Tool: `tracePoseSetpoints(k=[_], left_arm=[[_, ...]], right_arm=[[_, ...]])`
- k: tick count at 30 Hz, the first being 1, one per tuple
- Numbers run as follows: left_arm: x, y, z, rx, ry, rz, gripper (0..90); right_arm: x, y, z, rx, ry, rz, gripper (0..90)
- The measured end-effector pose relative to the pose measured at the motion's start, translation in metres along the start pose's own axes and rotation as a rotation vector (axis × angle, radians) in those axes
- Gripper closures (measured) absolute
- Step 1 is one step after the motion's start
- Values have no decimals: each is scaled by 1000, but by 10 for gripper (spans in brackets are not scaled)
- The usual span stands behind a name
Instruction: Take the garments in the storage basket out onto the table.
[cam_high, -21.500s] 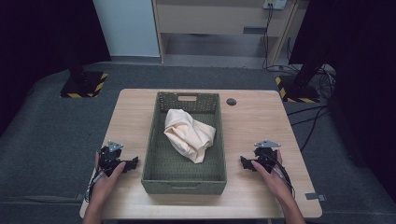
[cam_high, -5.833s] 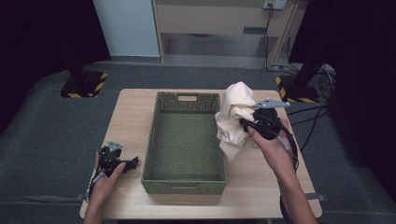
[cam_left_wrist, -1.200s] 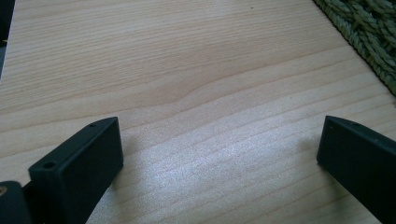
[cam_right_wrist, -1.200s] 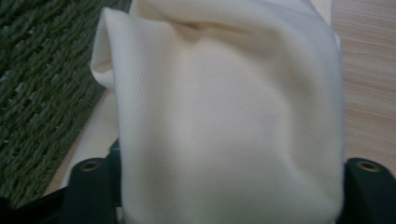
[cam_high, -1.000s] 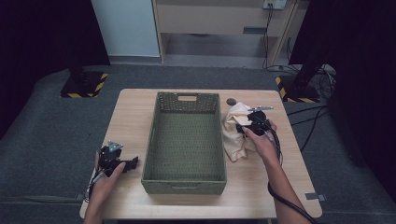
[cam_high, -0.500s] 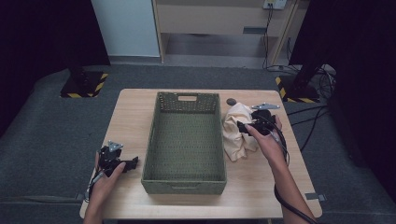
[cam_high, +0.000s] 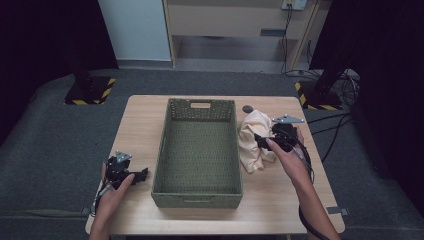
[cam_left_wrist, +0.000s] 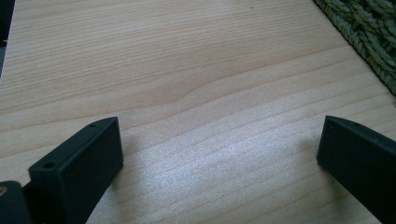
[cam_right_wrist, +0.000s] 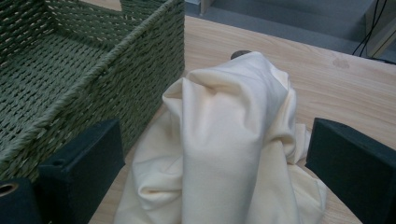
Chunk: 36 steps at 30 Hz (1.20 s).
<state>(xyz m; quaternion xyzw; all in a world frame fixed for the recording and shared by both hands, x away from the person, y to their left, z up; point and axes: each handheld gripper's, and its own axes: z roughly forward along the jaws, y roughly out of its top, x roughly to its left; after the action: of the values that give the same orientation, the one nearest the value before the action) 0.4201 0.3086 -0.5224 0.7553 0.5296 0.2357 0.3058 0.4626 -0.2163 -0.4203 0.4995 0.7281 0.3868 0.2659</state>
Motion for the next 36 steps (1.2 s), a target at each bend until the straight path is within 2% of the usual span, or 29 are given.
tracePoseSetpoints(k=[14, 25, 36], left_arm=[[0, 0, 0, 0, 0, 0, 0], [0, 0, 0, 0, 0, 0, 0], [0, 0, 0, 0, 0, 0, 0]], right_arm=[[4, -11, -20, -28, 13, -1, 41], [13, -21, -40, -47, 35, -29, 41], [18, -46, -50, -39, 58, -34, 41]])
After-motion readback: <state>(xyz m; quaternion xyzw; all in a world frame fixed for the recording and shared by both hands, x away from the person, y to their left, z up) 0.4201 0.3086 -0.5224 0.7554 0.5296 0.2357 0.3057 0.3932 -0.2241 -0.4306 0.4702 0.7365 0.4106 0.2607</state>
